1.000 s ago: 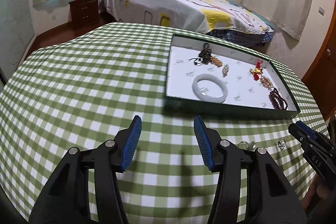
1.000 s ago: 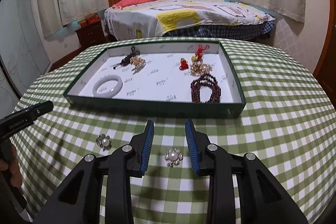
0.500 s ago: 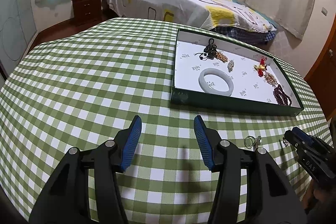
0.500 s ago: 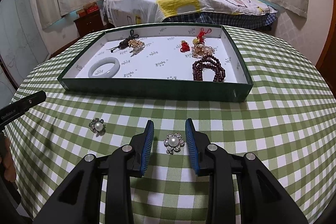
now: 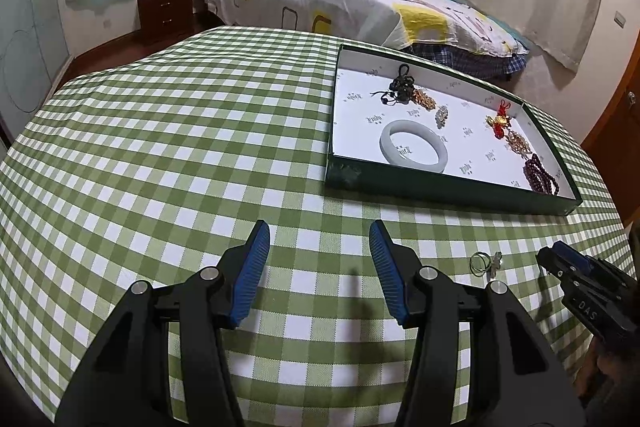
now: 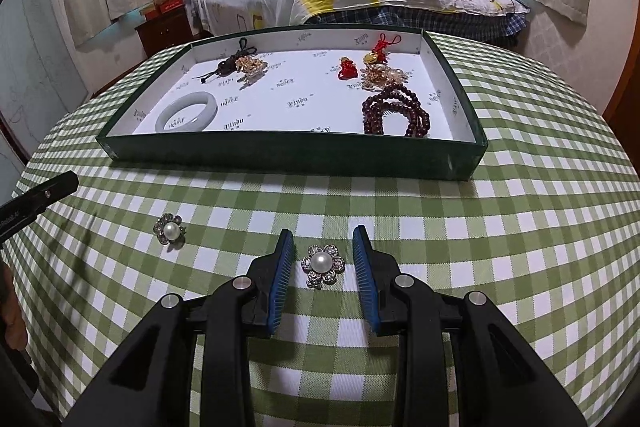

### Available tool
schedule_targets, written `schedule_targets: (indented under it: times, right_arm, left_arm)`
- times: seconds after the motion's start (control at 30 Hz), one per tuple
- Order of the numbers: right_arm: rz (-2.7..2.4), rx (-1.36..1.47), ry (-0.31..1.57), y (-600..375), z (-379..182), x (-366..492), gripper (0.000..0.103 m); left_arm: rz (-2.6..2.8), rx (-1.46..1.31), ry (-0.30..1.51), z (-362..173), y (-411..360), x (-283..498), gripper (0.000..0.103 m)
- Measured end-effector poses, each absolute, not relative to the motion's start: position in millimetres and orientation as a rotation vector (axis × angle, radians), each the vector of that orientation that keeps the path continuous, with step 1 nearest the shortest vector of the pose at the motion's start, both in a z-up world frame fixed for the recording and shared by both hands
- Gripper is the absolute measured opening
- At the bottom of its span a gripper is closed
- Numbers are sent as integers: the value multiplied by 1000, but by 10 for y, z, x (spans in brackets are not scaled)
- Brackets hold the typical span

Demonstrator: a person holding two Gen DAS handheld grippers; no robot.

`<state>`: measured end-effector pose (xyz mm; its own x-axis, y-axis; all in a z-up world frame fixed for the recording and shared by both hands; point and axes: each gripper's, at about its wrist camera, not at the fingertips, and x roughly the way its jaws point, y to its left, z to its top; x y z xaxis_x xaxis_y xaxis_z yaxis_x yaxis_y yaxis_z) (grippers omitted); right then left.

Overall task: Organize jewelry
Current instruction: 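Grasp the silver pearl flower brooch with the right gripper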

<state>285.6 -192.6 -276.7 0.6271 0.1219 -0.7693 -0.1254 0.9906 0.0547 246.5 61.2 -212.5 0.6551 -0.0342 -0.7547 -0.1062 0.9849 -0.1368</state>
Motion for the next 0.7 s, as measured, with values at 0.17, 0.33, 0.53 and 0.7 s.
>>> schedule_targets:
  times: [0.17, 0.33, 0.53, 0.7]
  right_arm:
    - [142, 2, 882, -1960, -2763, 2857, 22]
    - [142, 4, 879, -1977, -2758, 2857, 21]
    - [129, 6, 872, -2059, -2730, 2848, 21]
    - [107, 12, 866, -2156, -2703, 2828, 21]
  left_arm:
    - [39, -173, 857, -2128, 591, 2458, 51]
    - [37, -174, 862, -2139, 563, 2453, 51]
    - [28, -171, 868, -2161, 497, 2463, 51]
    - [9, -171, 872, -2170, 403, 2464, 51]
